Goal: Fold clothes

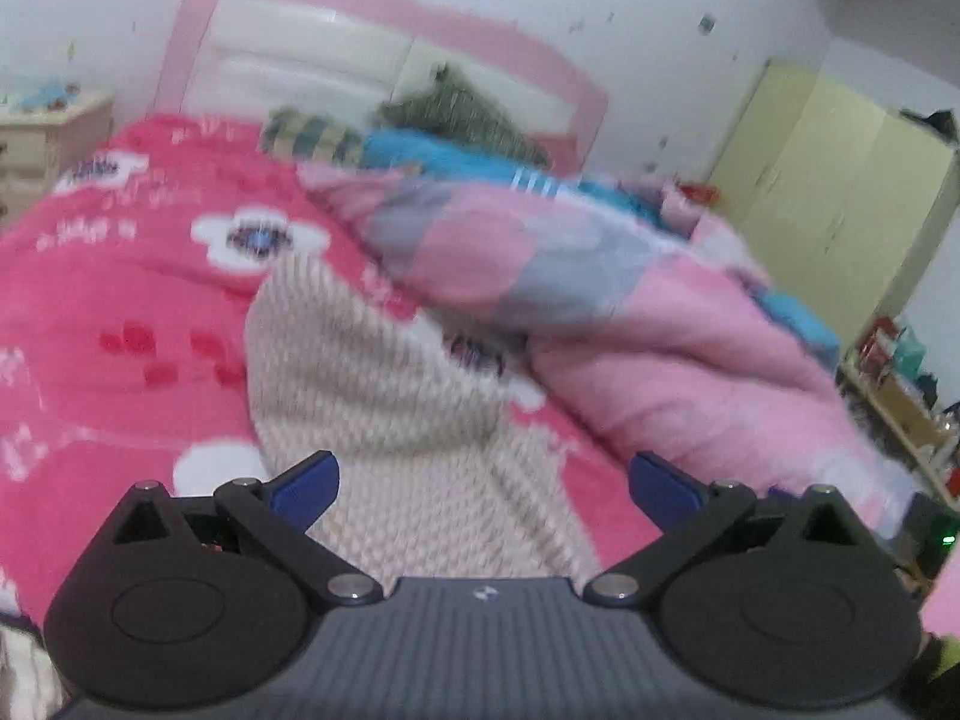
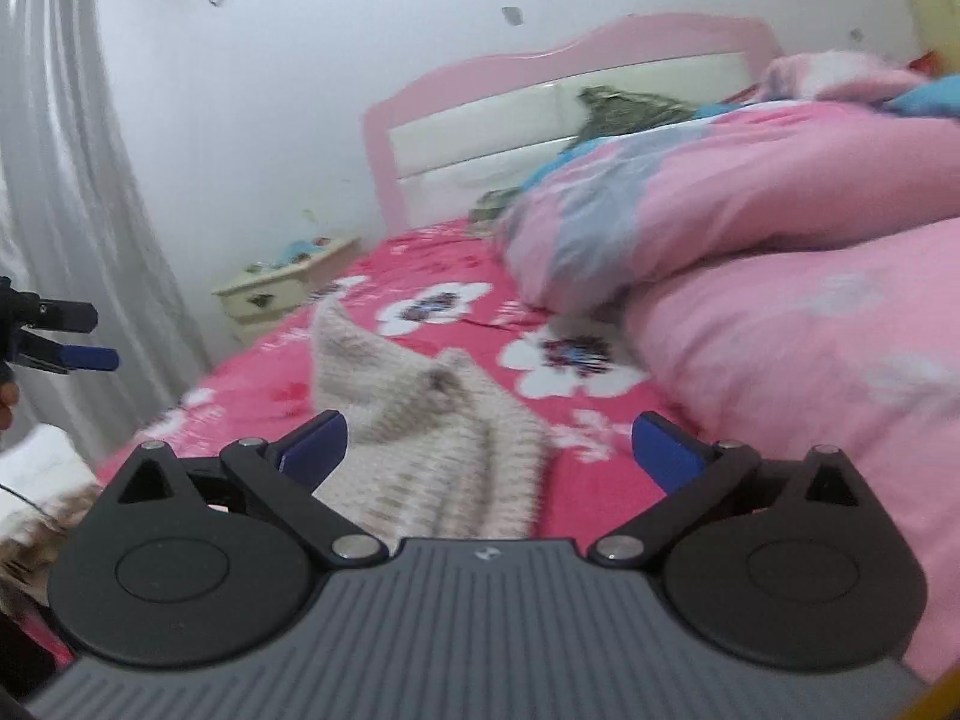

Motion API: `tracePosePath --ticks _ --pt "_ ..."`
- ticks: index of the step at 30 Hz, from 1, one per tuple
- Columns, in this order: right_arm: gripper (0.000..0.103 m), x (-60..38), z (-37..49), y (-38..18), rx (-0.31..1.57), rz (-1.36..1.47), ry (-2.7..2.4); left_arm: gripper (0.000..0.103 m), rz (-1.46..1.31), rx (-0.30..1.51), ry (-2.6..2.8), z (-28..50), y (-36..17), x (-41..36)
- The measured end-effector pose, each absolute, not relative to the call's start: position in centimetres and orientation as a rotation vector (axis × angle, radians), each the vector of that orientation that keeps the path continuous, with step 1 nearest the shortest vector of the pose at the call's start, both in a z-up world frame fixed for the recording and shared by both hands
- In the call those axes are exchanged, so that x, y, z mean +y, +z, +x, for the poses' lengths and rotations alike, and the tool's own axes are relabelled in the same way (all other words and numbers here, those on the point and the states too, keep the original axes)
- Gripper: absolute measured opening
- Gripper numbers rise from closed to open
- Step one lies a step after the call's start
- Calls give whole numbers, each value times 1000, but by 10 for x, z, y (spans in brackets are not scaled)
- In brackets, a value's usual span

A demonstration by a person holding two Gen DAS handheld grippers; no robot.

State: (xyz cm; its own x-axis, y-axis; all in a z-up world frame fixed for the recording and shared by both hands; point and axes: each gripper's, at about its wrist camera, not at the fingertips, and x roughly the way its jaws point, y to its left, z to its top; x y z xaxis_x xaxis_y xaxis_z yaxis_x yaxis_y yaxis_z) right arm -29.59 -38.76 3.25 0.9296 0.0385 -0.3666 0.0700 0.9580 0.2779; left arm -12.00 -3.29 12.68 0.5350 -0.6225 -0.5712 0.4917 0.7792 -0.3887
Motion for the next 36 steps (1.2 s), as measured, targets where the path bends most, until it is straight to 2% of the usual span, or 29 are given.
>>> tracePosePath --ticks 7,11,13,15,19,21,22,23,24,25,28,29,30,34,36 --pt "102 -372 -303 9 478 334 -47 102 -130 929 -706 -125 52 -58" --pt "100 -347 -280 -2 614 270 66 91 -39 982 -735 -136 14 -73" --pt "94 -335 -267 -8 676 250 109 79 16 997 -741 -142 -1 -79" --pt "65 -326 -251 -16 743 238 137 71 64 1018 -746 -147 -14 -85" --pt "51 -321 -229 -44 904 290 136 63 147 998 -752 -157 -26 -93" --pt "30 -322 -223 -60 971 331 132 57 169 992 -744 -159 -30 -96" --pt "26 -323 -224 -63 972 360 137 50 180 988 -742 -159 -31 -98" --pt "18 -324 -225 -64 969 387 140 46 187 981 -743 -160 -31 -99" --pt "15 -327 -228 -60 952 410 136 39 189 972 -751 -160 -30 -100" --pt "14 -331 -232 -55 929 433 132 35 188 962 -760 -160 -27 -101" --pt "13 -341 -253 -31 810 459 114 36 157 945 -782 -158 -21 -103" --pt "9 -343 -256 -29 793 439 92 37 159 949 -780 -157 -22 -105" --pt "6 -345 -257 -32 797 420 74 37 169 957 -777 -157 -25 -107" --pt "6 -353 -255 -64 849 394 25 38 223 939 -772 -159 -37 -117" --pt "6 -348 -255 -61 832 343 26 39 251 922 -772 -162 -39 -118"
